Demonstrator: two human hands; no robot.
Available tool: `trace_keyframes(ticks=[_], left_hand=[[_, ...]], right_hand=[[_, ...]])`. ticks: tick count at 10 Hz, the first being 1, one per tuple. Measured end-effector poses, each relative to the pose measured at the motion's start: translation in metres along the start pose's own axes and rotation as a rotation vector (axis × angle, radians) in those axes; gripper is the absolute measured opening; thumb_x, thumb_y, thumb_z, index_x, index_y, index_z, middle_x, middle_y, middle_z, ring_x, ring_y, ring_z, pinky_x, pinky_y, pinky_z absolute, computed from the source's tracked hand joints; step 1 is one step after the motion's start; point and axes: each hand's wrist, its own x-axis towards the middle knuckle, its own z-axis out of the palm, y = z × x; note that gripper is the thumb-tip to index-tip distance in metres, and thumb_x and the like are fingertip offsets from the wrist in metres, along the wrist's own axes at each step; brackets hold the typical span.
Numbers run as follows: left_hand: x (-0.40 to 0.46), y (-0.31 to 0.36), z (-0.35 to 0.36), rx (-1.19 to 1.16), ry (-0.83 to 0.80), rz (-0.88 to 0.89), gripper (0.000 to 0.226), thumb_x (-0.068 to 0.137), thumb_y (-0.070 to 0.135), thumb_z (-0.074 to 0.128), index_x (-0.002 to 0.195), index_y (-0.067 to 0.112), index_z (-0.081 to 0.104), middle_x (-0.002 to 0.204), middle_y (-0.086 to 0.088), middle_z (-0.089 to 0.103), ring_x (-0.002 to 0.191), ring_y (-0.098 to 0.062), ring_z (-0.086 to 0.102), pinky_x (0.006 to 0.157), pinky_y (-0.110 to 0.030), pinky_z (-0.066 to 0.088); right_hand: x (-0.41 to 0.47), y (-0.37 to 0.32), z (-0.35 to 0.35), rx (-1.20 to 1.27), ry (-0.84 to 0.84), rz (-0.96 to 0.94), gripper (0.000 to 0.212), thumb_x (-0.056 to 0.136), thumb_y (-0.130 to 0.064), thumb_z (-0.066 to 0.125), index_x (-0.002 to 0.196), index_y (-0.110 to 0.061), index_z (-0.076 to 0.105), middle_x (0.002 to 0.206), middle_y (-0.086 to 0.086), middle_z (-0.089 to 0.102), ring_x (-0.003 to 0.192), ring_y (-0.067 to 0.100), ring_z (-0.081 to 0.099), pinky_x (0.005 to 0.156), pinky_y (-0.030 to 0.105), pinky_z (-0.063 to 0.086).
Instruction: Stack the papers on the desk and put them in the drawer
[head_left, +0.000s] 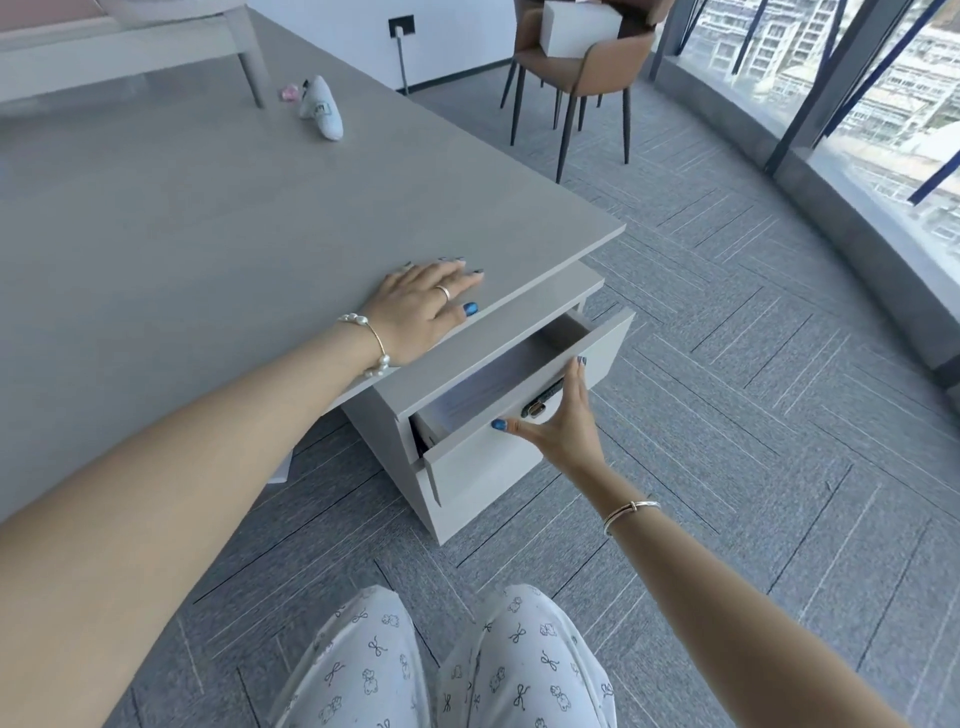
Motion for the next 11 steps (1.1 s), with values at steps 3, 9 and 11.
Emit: trace_keyframes(ticks=[3, 9, 11], left_hand=[[0.0, -0.001, 0.003, 0.012, 0.02, -0.004, 0.057, 0.087, 0.049, 0.022, 0.142, 0.033, 0.025, 0.156, 0.004, 0.022, 0.144, -0.014, 0.015, 0.116, -0.037, 0.008], [-0.001, 0.004, -0.002, -0.006, 0.016, -0.017, 0.048, 0.095, 0.037, 0.033, 0.142, 0.029, 0.028, 0.155, -0.001, 0.023, 0.144, -0.019, 0.017, 0.117, -0.039, 0.009], [-0.006, 0.022, -0.007, -0.035, 0.025, -0.09, 0.046, 0.096, 0.031, 0.031, 0.141, 0.022, 0.032, 0.154, -0.004, 0.026, 0.142, -0.022, 0.021, 0.116, -0.038, 0.013]], right_hand=[[0.038, -0.023, 0.034, 0.025, 0.049, -0.022, 0.128, 0.056, -0.045, 0.085, 0.148, -0.005, 0.004, 0.161, 0.008, 0.004, 0.147, 0.016, -0.001, 0.11, 0.02, 0.01], [0.023, -0.049, 0.003, -0.064, -0.068, 0.007, 0.112, 0.069, -0.048, 0.076, 0.148, -0.002, 0.011, 0.158, 0.011, 0.017, 0.146, 0.019, 0.015, 0.113, 0.027, 0.017], [-0.006, -0.066, -0.013, -0.075, -0.066, -0.004, 0.106, 0.071, -0.046, 0.075, 0.148, -0.008, 0.013, 0.158, 0.007, 0.019, 0.146, 0.017, 0.015, 0.114, 0.029, 0.018]])
